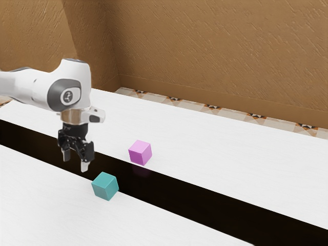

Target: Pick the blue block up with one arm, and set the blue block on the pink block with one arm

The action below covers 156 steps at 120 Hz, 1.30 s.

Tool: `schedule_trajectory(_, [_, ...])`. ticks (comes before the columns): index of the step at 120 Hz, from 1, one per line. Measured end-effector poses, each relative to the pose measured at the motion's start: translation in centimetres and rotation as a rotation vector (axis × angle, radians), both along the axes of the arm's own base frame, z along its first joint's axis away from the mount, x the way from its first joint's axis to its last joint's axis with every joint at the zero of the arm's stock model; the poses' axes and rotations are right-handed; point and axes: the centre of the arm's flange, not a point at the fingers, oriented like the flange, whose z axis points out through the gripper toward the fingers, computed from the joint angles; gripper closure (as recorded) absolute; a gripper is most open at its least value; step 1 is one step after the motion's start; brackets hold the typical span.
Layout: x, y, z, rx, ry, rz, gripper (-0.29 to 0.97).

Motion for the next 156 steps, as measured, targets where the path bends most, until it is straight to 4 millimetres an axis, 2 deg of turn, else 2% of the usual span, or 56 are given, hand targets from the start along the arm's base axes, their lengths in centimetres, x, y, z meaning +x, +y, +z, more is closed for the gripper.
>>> schedule_trajectory(20, [1.1, 0.1, -2.5, -0.008, -0.005, 0.046, 0.0])
schedule_trajectory(38, [2.0, -3.5, -3.7, -0.01, -0.018, 0.009, 0.0])
schedule_trajectory(44, [2.2, -4.1, -4.3, -0.012, -0.016, 0.008, 0.0])
schedule_trajectory(59, [3.3, -3.5, -5.3, -0.021, -0.021, 0.044, 0.0])
schedule_trajectory(92, [3.7, -3.3, -6.5, -0.021, -0.024, 0.085, 0.0])
schedule_trajectory(106, [3.9, -3.3, -8.0, -0.03, -0.005, 0.098, 0.0])
schedule_trajectory(125, [5.1, -3.7, -9.0, -0.044, -0.007, 0.106, 0.0])
schedule_trajectory(156, [5.2, -3.9, -12.0, -0.057, 0.025, 0.123, 0.0])
